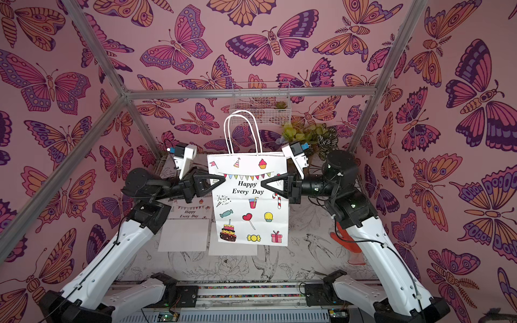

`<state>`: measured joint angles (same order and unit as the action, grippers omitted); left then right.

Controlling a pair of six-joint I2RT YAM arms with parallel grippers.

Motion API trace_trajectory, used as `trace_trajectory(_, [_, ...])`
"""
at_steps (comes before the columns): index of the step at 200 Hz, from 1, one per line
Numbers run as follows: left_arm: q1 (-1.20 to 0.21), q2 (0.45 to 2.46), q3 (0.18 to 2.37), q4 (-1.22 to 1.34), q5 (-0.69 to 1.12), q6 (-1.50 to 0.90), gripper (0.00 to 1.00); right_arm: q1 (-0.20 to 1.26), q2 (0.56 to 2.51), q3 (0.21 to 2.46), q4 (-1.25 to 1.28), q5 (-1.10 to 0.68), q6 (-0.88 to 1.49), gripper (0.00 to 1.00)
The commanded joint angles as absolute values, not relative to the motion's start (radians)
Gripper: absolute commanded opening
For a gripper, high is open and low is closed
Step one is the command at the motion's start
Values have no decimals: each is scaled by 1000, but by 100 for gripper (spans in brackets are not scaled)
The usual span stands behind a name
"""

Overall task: Put away the paper bag
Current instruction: Press the paper bag.

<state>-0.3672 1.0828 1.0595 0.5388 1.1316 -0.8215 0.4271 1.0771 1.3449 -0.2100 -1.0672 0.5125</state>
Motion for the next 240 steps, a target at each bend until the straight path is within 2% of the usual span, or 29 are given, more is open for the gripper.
trace_trajectory(1, [-372,1083,1050,591,1185,-835,7,428,1063,1390,-234,-1077,483,0])
trace_trajectory(4, [-373,1084,1050,593,1190,-837,10,428,1062,1391,-235,-1076,483,0])
trace_trajectory(15, [-373,1089,1049,602,1211,-845,33,421,1059,1393,-236,-1074,482,0])
trace_trajectory(22, [-373,1088,1048,610,1224,-848,44,412,1058,1396,-235,-1075,485,0])
trace_trajectory(44, [-376,1083,1044,616,1259,-848,60,376,1063,1408,-209,-1104,513,0])
trace_trajectory(80, [-366,1031,1035,578,1254,-797,68,305,1109,1430,-65,-1267,638,0])
trace_trajectory(88, [-350,1007,1061,414,1228,-688,71,289,1125,1448,-57,-1316,655,0])
trace_trajectory(101, [-319,952,1124,-26,1075,-406,78,267,1157,1485,-60,-1374,677,0])
trace_trajectory(111, [-300,923,1127,-147,1016,-306,81,257,1186,1519,-53,-1412,705,0])
trace_trajectory(123, [-256,893,1086,-97,1093,-315,83,255,1215,1559,-46,-1452,719,0])
trace_trajectory(152, [-214,821,949,238,1210,-440,87,253,1283,1627,-50,-1515,724,0])
trace_trajectory(191, [-208,870,929,235,1333,-422,87,256,1359,1681,-42,-1552,724,0])
trace_trajectory(240, [-246,920,918,232,1385,-369,87,306,1384,1731,-49,-1518,714,0])
